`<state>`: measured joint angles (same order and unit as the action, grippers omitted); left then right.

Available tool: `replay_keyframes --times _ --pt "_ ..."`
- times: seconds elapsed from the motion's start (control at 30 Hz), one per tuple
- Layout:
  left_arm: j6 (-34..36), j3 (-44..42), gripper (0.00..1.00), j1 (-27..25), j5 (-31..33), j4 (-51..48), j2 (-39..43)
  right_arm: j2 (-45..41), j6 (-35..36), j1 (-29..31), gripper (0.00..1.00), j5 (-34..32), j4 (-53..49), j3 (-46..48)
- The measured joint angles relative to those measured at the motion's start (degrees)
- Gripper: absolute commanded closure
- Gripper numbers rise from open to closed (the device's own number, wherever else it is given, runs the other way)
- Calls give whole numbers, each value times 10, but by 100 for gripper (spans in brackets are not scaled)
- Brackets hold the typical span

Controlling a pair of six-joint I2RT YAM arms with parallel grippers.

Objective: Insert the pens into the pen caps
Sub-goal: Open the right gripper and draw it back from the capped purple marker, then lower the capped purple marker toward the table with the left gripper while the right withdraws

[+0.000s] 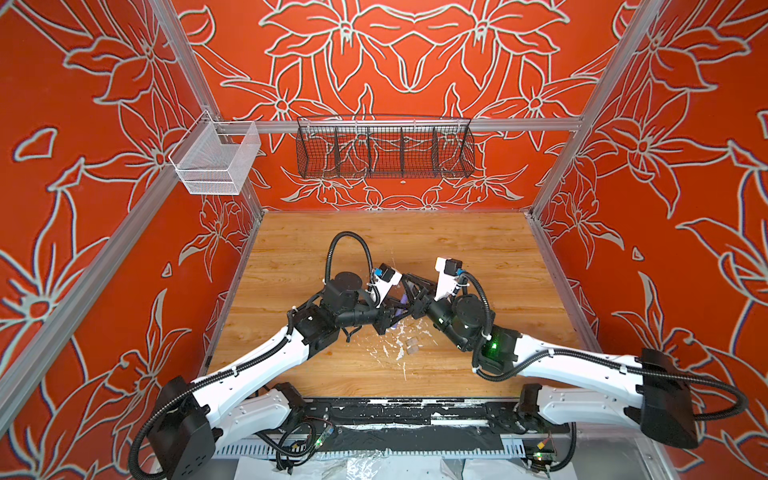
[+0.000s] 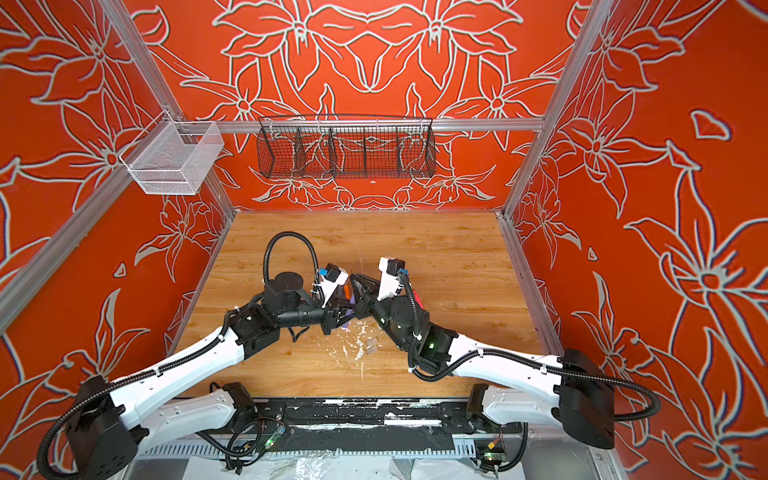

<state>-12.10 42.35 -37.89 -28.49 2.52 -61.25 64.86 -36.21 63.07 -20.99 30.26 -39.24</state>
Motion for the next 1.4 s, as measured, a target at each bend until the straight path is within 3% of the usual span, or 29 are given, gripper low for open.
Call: replay_keyframes --times 0.07,0.13,0.2,0.23,0.43,0.6,0.77,1.0,1.4 --pt "-5 0 100 -2 11 4 0 -13 2 2 52 5 -26 -2" --pt "-34 2 100 18 87 41 1 -38 11 32 24 17 -98 3" --pt "-61 -2 100 44 161 70 7 -64 26 58 5 29 -167 1" --pt "-76 -10 100 47 195 79 15 -79 37 65 3 28 -201 0" --pt "-155 -99 100 59 367 38 80 -195 91 63 3 -77 -277 -4" --pt "-198 -161 100 116 442 -24 105 -279 128 62 3 -179 -277 9" --pt "-242 -195 100 171 437 -54 98 -336 149 62 3 -247 -282 76" --pt "-276 -158 100 174 399 -57 4 -348 162 62 3 -256 -289 81" --pt "-300 -82 100 188 358 -106 -113 -241 158 62 3 -232 -299 36"
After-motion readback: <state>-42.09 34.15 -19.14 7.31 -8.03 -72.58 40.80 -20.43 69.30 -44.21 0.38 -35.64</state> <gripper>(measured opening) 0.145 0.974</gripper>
